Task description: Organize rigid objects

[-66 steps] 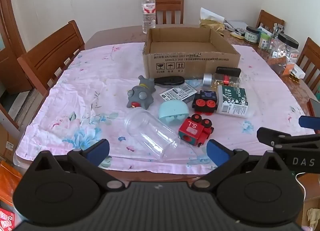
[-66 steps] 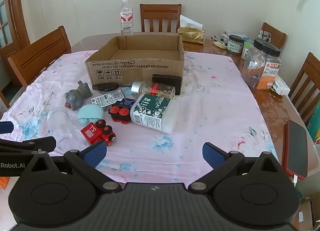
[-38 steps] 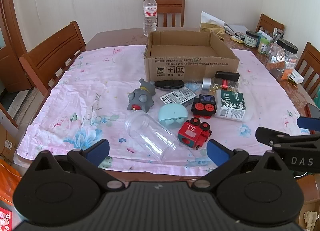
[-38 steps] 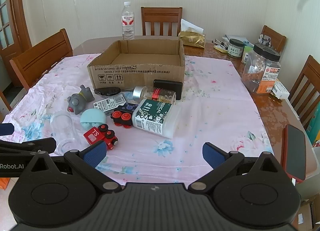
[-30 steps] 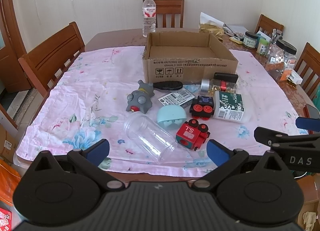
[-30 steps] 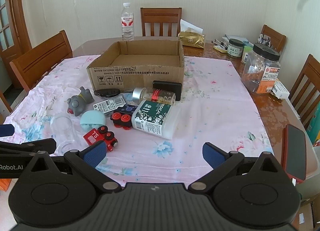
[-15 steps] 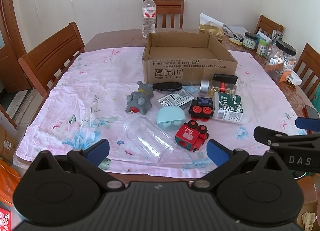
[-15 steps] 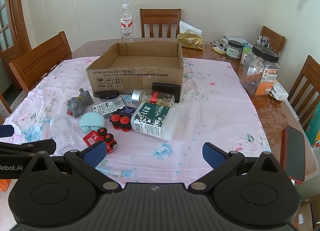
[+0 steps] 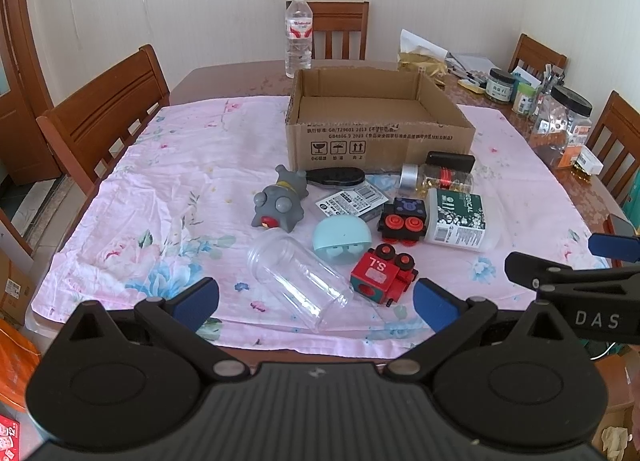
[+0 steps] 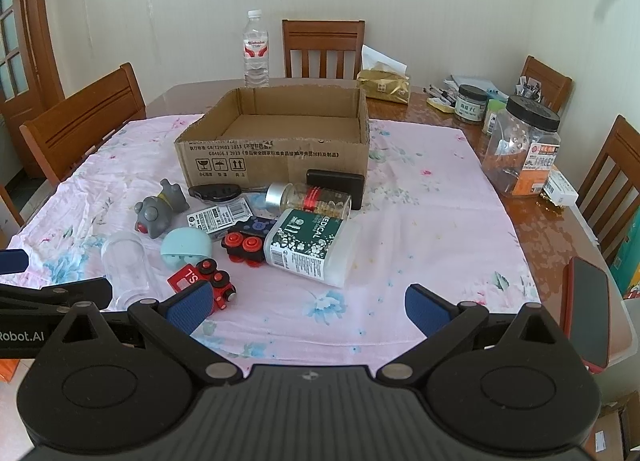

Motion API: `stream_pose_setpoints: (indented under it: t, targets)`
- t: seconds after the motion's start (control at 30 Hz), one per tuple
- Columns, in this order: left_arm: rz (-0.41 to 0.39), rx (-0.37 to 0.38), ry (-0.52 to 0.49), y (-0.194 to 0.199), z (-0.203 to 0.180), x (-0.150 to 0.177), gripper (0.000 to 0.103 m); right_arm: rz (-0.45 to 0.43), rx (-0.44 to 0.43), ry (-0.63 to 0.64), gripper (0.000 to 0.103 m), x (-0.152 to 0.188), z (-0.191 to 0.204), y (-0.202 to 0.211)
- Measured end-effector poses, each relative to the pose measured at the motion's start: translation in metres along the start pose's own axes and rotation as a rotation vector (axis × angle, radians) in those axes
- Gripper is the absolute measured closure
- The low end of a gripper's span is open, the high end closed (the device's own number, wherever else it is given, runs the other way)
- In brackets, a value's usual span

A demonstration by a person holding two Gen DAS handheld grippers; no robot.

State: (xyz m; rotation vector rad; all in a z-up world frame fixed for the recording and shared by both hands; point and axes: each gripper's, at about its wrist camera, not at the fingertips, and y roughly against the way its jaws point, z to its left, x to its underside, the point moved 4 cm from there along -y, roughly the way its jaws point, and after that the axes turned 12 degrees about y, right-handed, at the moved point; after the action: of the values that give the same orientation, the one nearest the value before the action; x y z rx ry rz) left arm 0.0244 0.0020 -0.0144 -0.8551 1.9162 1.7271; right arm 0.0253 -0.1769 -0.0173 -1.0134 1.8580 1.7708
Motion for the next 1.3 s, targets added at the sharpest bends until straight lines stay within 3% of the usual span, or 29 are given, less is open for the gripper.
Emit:
stream_pose_setpoints:
  t: [0.73, 1.03, 1.3]
  targets:
    - [-0.03, 0.05, -0.098, 0.002, -0.004, -0.018, 0.001, -0.009, -0.018, 0.001, 0.0, -0.015, -0.002, 0.001]
    - [-0.005, 0.108, -0.143, -0.013, 0.003, -0.016, 0.001, 0.004, -0.012, -0.033, 0.0, -0.016, -0.002, -0.012]
    - [0.075, 0.106, -0.187, -0.044, 0.023, 0.0, 0.001, 0.057, -0.008, -0.043, 0.0, -0.009, 0.001, -0.03]
